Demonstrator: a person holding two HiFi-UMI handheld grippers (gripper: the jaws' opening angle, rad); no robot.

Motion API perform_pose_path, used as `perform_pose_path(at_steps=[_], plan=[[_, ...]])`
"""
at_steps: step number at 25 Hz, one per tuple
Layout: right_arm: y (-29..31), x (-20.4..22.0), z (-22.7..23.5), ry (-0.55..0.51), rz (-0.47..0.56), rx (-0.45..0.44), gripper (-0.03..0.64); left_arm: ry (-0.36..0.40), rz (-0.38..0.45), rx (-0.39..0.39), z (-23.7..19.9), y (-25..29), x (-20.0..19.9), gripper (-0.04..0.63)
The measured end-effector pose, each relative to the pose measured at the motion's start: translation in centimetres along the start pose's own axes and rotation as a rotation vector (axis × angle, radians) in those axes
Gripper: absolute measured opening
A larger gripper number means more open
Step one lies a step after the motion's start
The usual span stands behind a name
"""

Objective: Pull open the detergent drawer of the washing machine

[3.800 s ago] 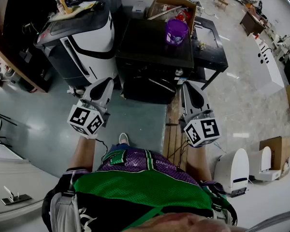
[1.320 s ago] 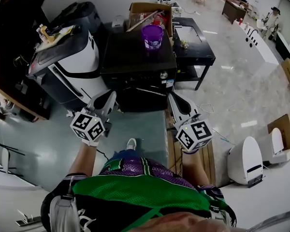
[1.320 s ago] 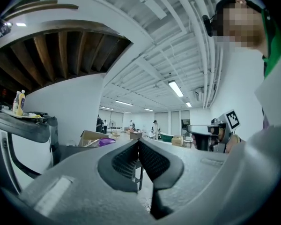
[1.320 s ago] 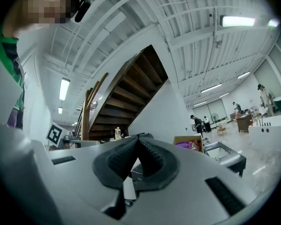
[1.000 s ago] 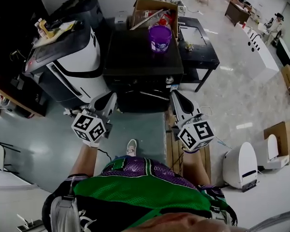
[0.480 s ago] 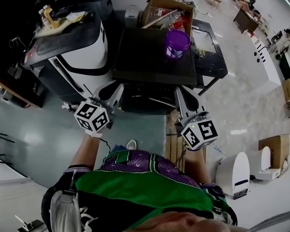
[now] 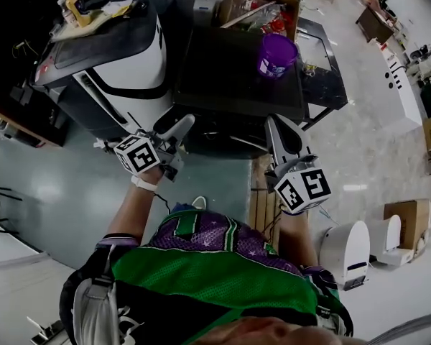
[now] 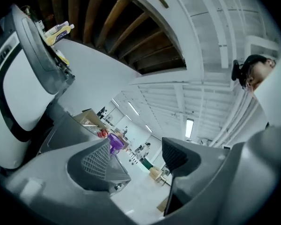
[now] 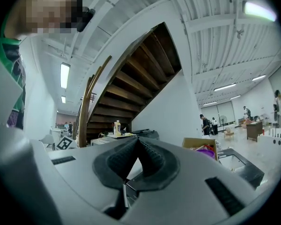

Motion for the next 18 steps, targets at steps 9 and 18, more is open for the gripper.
perform_pose_path(at_steps=[9,18], plan=[[3.3,0.9,0.4,-0.028,-0.024,0.034,0.002,-0.065,-0.104,-0.089,-7.7,0.6,4.6,0.333],[6.4,2.4,0.2,-0.047,-0.061,0.088,0.002,-0.236,-0.192,-0.096,-15.0,1.5,9.9,0.333]])
Point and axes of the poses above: the fingertips, and each gripper's own axes: y forward along the fingers, z to its right, x out of its underside, the point moved 7 cm from there along -y, backward along the fingers, and after that the axes turned 2 degrees about -z, right-handed, at the moved point
